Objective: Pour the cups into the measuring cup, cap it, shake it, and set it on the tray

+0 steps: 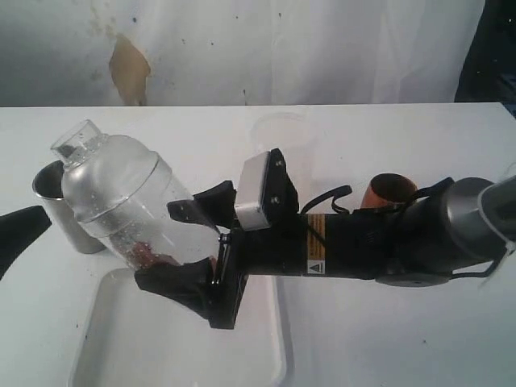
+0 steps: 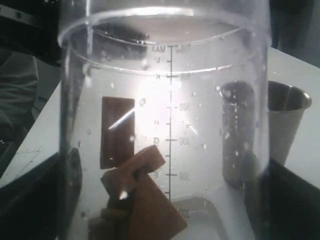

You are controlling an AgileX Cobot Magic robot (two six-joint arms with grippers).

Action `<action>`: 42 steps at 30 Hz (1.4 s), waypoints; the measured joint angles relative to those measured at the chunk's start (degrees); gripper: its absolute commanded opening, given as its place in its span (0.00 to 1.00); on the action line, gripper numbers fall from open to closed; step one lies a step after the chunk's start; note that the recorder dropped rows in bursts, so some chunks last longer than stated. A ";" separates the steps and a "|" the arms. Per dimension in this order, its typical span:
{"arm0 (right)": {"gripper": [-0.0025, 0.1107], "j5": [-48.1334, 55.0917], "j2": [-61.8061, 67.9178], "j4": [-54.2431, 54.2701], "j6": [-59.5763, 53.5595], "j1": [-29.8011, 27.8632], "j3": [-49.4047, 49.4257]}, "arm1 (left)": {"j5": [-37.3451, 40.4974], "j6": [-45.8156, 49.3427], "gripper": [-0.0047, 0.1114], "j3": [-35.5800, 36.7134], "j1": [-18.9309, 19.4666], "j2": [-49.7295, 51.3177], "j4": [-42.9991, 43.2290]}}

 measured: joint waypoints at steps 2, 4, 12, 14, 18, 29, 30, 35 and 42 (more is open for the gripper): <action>0.02 0.01 0.00 -0.08 -0.01 0.44 0.00 | -1.26 0.89 0.04 -0.40 0.00 2.38 0.02; 0.02 0.01 0.00 -0.08 -0.01 0.57 0.00 | -2.12 1.95 0.04 -0.46 0.00 4.30 -0.19; 0.02 0.01 0.00 -0.08 -0.01 0.79 0.00 | -2.75 5.00 0.04 -3.28 -5.49 11.27 -1.74; 0.02 0.01 0.00 -0.23 0.10 0.79 0.00 | -2.75 5.23 0.04 -5.11 -8.76 12.60 -2.46; 0.02 -0.12 0.00 -0.83 0.10 0.79 0.00 | -2.77 5.33 0.04 -8.08 -14.41 14.41 -5.18; 0.02 0.12 0.00 -1.53 -0.03 0.79 0.00 | 1.64 6.24 0.04 -11.02 -21.39 14.84 -7.95; 0.02 0.26 0.00 -1.53 -0.26 0.79 0.00 | 2.54 6.69 0.04 -11.12 -21.51 14.84 -8.04; 0.02 5.09 0.00 -1.53 -0.79 0.79 0.00 | 6.36 8.56 0.04 -11.12 -21.49 14.84 -8.56; 0.02 15.13 0.03 -1.29 -0.93 0.79 0.00 | 7.24 15.15 0.04 -7.25 -18.20 14.37 -17.17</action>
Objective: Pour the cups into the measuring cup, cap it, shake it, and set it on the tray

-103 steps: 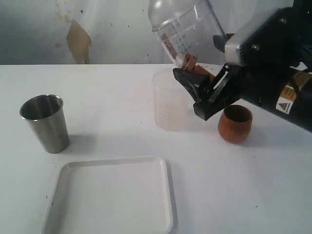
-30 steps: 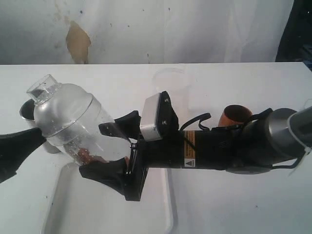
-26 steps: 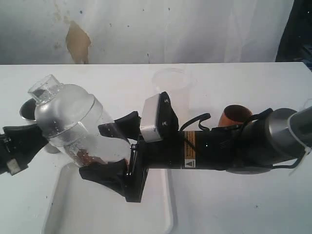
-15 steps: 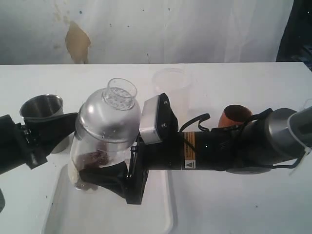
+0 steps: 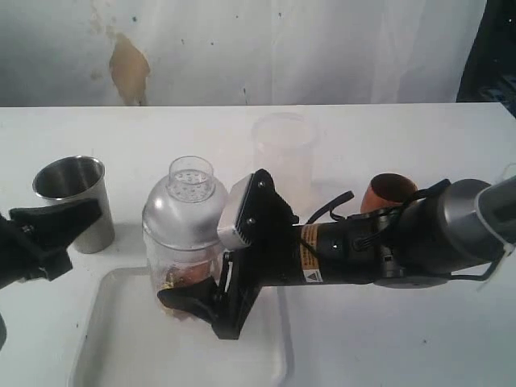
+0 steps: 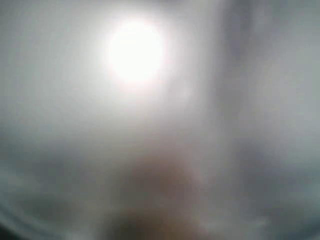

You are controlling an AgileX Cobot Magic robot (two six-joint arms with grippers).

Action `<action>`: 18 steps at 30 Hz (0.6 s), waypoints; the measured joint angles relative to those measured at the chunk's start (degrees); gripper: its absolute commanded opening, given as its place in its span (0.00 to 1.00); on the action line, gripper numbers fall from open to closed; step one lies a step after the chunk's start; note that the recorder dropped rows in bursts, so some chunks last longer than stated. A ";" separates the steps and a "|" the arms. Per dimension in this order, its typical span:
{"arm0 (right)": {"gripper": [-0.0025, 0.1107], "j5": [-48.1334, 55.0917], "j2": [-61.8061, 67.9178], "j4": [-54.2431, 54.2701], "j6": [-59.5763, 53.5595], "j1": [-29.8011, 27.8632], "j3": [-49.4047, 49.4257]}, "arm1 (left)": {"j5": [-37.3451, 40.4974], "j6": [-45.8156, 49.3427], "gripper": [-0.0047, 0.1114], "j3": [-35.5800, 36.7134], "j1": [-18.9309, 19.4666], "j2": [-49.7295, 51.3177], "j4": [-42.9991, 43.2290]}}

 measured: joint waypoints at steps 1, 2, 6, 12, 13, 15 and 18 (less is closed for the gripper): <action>0.02 0.58 0.24 -0.02 0.00 0.00 0.00 | -0.36 1.95 0.04 2.47 2.65 -1.67 -2.15; 0.02 0.58 0.52 0.23 0.00 0.00 0.00 | -0.81 2.93 0.04 3.71 4.08 -2.65 -2.99; 0.02 1.47 3.78 0.55 -0.11 0.00 -0.02 | -4.51 6.81 0.04 10.75 10.20 -12.89 -7.06; 0.04 1.00 4.27 1.28 -0.23 0.00 -0.12 | 2.26 4.03 0.04 10.86 10.83 -24.75 -5.59; 0.08 0.99 4.27 1.28 -0.11 0.00 -0.12 | 3.07 3.83 0.04 10.86 10.83 -26.18 -5.59; 0.26 0.88 4.30 1.28 -0.11 0.00 -0.12 | 5.07 3.67 0.04 10.86 10.83 -27.71 -5.59; 0.61 0.88 4.30 1.28 -0.11 0.00 -0.12 | 6.15 3.46 0.04 10.94 10.83 -28.10 -5.55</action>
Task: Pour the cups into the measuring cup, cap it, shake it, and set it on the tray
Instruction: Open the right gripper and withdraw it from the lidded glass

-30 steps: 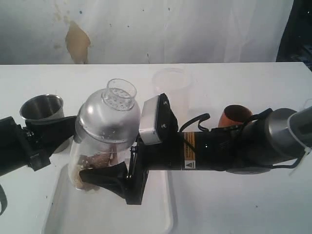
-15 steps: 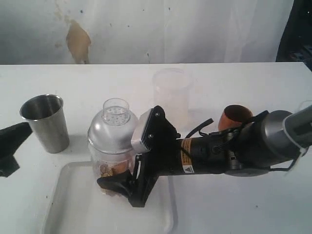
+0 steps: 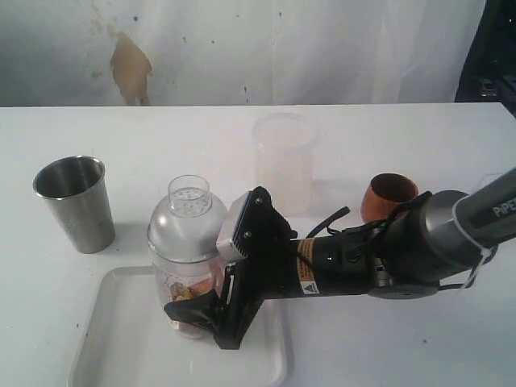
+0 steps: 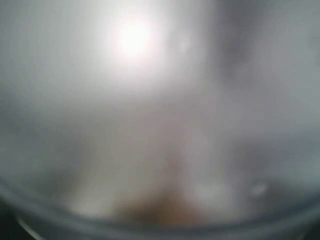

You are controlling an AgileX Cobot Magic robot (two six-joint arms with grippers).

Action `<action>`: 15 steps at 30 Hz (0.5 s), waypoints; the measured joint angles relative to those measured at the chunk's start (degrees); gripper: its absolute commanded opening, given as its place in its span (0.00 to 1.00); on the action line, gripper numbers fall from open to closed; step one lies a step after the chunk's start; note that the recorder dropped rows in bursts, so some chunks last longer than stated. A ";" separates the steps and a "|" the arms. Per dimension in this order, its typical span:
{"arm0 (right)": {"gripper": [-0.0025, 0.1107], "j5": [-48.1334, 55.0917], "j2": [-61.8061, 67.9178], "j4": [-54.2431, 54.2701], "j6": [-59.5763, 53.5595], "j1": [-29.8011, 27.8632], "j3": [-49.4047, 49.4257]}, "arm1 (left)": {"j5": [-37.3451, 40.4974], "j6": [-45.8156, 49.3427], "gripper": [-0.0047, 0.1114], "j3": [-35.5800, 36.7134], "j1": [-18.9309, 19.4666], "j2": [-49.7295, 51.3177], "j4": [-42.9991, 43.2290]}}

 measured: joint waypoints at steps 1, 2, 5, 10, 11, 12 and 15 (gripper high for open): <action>0.71 0.00 0.00 0.00 0.14 0.00 0.00 | 0.13 0.00 0.04 0.00 0.00 -0.11 0.00; 0.77 0.00 0.00 0.00 0.28 0.00 0.00 | 0.13 0.00 0.04 0.00 0.00 -0.11 0.00; 0.84 -0.11 0.00 0.04 0.82 0.00 0.00 | 0.23 0.00 0.04 0.00 0.00 -0.11 0.00; 0.84 -0.12 -1.53 0.03 2.28 0.00 0.00 | 0.36 0.00 0.04 0.00 0.00 -0.11 0.00; 0.84 0.18 -2.03 -0.12 3.00 0.00 0.00 | 0.36 0.00 0.04 0.00 0.00 -0.11 0.00; 0.84 0.66 -2.68 -0.41 4.07 0.00 0.00 | 0.49 0.00 0.04 0.00 0.00 -0.11 0.00; 0.84 2.31 -4.50 -1.87 7.70 0.00 0.00 | 0.60 0.00 0.04 0.00 0.00 -0.11 0.00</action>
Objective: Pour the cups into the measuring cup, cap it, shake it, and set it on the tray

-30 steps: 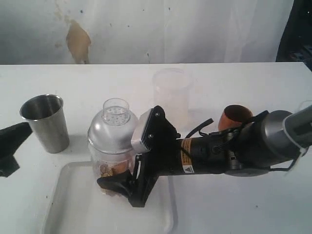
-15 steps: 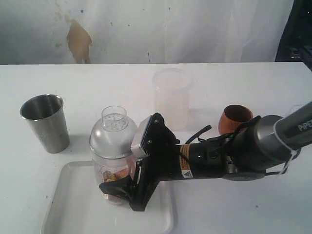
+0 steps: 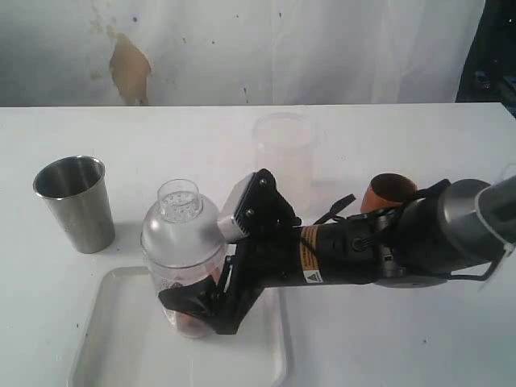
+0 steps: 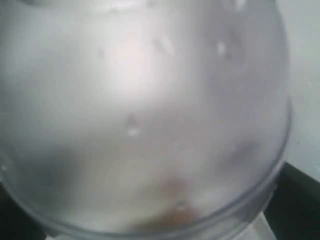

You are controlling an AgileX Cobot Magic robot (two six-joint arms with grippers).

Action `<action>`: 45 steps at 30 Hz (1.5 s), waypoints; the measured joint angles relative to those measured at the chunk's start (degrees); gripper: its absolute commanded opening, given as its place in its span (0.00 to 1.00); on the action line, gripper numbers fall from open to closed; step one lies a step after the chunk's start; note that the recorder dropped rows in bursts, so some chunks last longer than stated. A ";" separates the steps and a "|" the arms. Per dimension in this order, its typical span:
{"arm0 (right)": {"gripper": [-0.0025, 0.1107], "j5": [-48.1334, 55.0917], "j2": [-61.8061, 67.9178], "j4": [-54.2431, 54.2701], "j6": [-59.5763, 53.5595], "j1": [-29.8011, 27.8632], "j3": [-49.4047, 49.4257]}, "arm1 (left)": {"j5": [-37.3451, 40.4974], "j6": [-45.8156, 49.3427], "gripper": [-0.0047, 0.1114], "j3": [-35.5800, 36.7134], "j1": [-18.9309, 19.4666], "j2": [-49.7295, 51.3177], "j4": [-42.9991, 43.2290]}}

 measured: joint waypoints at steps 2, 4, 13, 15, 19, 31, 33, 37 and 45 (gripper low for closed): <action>0.84 1.53 -0.77 -2.11 2.98 0.00 0.00 | 0.00 0.00 0.04 0.00 0.00 0.00 0.00; 0.84 2.27 -1.28 -5.00 6.58 0.00 0.00 | 0.00 0.00 0.04 0.00 0.00 0.00 0.00; 0.84 5.88 -2.44 -19.03 21.48 0.00 0.00 | 0.21 0.00 0.04 0.00 0.00 0.00 0.00; 0.84 9.27 -2.96 -20.67 23.96 0.00 0.00 | 0.31 0.00 0.04 0.00 0.00 0.00 0.00; 0.77 22.99 -4.61 -24.97 31.88 0.00 0.00 | 0.78 0.00 0.04 0.00 0.00 0.00 0.00; 0.02 30.38 -15.88 -40.41 53.92 0.00 1.43 | 1.76 0.00 0.04 0.00 0.00 -0.57 0.00; 0.02 36.63 -17.40 -40.69 58.67 -0.52 3.39 | 1.78 0.00 0.04 0.00 0.00 -0.57 0.00; 0.02 46.81 -22.22 -40.83 66.43 -6.14 9.17 | 2.75 0.00 0.04 0.00 0.00 -0.57 -0.35; 0.02 70.31 -48.55 -40.95 79.47 -8.63 23.37 | 2.97 -2.70 0.04 0.00 0.00 -0.57 -1.84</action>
